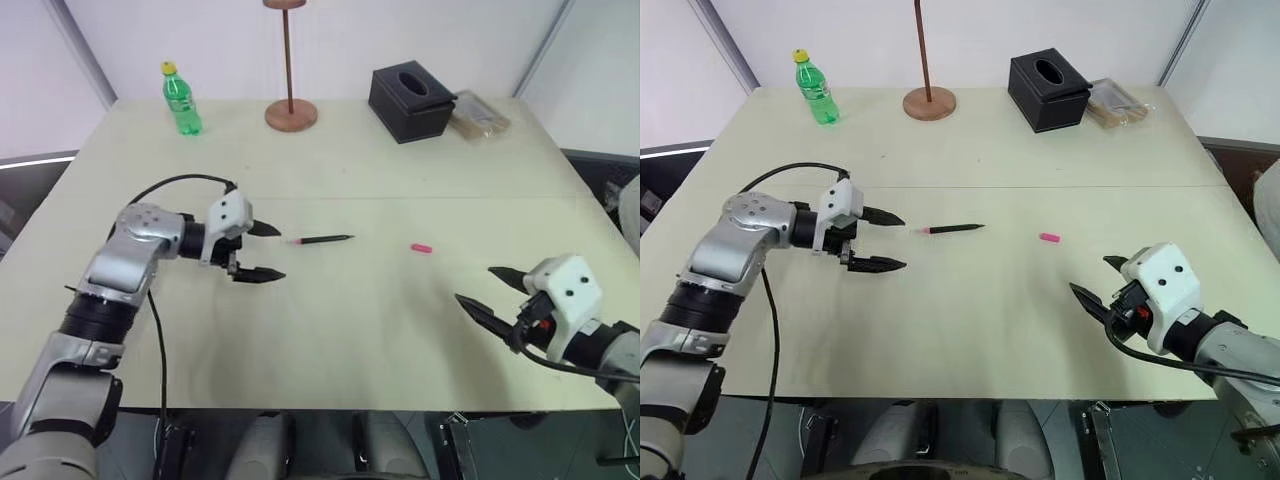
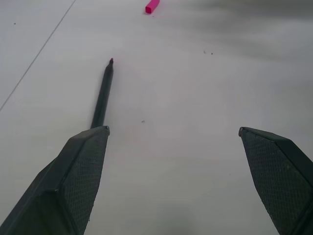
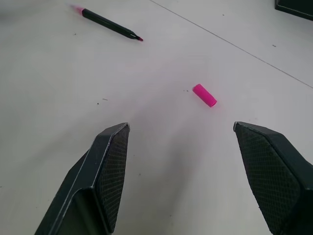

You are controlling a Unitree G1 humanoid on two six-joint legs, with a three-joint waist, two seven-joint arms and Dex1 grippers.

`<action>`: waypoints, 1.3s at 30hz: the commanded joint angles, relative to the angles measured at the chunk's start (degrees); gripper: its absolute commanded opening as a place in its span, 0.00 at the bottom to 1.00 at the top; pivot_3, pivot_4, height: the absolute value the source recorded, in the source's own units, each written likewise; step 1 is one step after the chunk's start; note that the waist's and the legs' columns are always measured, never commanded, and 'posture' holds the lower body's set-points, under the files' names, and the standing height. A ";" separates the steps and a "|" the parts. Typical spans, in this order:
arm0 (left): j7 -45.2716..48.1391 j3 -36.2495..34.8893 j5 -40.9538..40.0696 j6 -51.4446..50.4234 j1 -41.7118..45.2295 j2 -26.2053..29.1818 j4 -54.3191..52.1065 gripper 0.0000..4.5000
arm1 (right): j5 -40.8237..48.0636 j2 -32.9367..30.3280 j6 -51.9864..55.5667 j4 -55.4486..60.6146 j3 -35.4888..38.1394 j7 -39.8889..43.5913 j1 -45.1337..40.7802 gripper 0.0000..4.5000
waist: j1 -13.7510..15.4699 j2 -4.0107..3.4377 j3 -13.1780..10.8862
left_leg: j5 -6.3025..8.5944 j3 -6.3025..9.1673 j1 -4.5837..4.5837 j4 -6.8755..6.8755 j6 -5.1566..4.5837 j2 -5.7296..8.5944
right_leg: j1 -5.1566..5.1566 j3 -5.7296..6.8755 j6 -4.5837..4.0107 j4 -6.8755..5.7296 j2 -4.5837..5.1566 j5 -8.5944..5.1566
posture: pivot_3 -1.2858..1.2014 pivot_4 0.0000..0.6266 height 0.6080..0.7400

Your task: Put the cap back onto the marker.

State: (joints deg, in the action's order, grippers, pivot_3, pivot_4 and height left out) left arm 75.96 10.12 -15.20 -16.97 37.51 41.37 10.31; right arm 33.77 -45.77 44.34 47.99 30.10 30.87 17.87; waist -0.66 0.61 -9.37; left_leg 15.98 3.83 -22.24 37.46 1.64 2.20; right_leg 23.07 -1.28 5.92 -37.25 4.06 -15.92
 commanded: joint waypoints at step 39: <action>-5.77 -0.41 6.37 9.12 10.67 -7.19 20.22 0.99 | -2.33 1.20 -0.58 0.12 -2.97 -2.85 -5.33 0.77 | 0.07 0.06 -0.03 | 0.00 0.00 -0.03 0.05 -0.01 0.02 | 0.01 0.01 0.01 -0.02 0.00 0.01 | 0.52 0.24 1.00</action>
State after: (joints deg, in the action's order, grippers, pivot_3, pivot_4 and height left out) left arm 70.28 10.14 -9.74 -9.83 45.68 34.41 28.61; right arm 31.94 -44.91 44.34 47.43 27.14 28.78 13.49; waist -0.60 0.68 -9.40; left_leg 15.98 3.83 -22.27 37.51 1.63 2.22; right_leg 23.08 -1.27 5.93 -37.27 4.06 -15.92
